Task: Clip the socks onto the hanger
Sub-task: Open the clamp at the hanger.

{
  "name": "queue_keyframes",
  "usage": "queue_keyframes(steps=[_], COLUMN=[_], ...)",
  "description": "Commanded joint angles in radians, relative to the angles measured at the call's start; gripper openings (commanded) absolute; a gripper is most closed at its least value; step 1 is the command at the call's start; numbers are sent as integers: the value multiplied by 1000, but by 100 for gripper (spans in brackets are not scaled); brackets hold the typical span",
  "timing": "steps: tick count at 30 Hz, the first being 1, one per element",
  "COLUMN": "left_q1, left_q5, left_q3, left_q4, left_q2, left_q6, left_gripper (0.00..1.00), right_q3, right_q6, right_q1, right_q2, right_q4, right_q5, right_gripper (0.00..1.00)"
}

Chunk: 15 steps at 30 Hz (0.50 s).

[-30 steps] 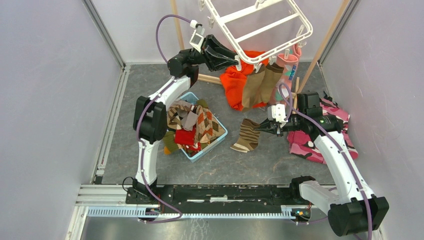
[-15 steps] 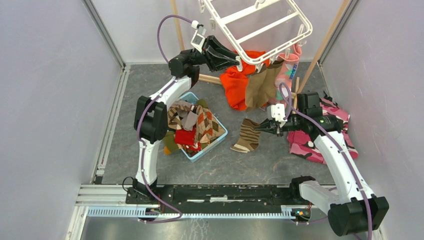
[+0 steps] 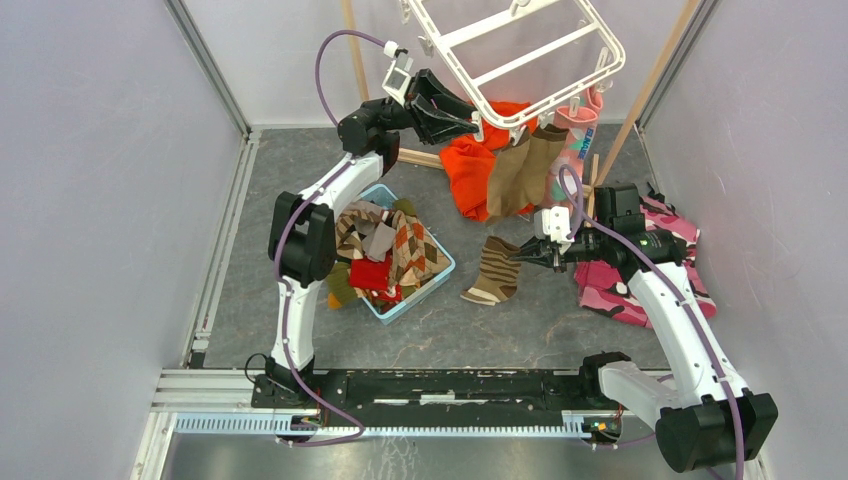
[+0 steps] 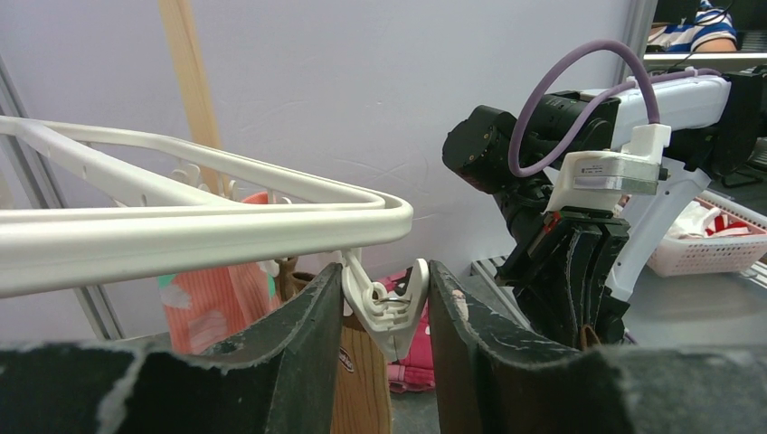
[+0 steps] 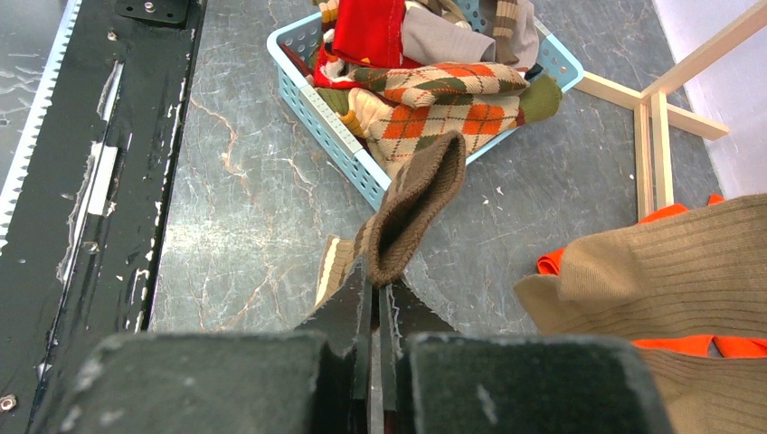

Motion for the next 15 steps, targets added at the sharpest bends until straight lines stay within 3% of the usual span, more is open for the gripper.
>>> queue_keyframes(steps=[1,9,15], left_q1=[-13,-17,-17], left_q5=[28,34,36], left_q3=[35,36,39], left_q4=[99,74,67], left_q2=[5,5,5], left_q6=[-29,-15,-15], left_gripper=[45,44,27], right_q3=[30,30,30], right_q6=[11,11,10], right_q1=[-4,-5,-6], right_q2=[-4,-6,-7], right_q4=[13,13,13], right_q5=[-2,-2,-2], right_gripper=[0,0,0])
